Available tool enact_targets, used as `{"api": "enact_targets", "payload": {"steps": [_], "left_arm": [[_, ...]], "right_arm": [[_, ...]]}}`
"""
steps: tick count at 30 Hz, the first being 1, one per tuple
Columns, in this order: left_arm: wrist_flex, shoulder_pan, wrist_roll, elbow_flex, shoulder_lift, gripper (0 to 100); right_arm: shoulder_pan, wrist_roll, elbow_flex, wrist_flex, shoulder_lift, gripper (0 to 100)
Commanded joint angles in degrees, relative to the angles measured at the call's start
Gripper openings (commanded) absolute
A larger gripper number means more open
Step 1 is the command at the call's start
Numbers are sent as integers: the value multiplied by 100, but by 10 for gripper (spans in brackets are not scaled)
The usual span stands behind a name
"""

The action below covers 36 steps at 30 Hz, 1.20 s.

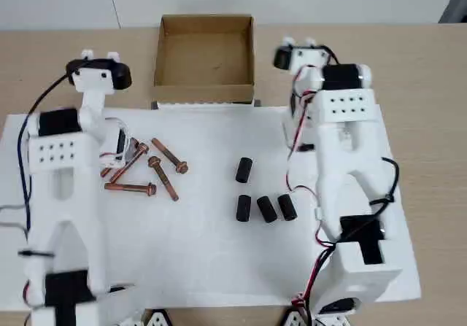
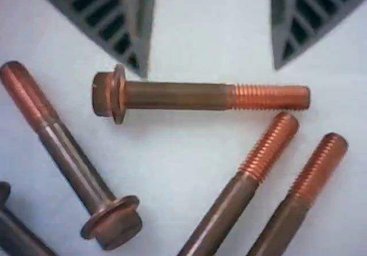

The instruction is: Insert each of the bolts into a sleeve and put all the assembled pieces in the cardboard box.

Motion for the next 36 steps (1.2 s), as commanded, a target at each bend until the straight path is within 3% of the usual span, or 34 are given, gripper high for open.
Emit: {"api": "enact_targets", "payload": {"steps": [1,12,21,25,36], "left_arm": [[281,18,-387,-989,782,63],[897,79,-1020,-2774,2963,47],[695,695,-1125,-2826,3156,60],[519,686,-1125,-2818,3156,103],[404,545,-1327,-2844,3648,105]], "right_arm": [[251,35,220,57,-400,3],[462,35,299,57,-409,3],[462,35,299,57,-365,3],[462,35,299,57,-365,3],[444,35,299,48,-365,3]]}}
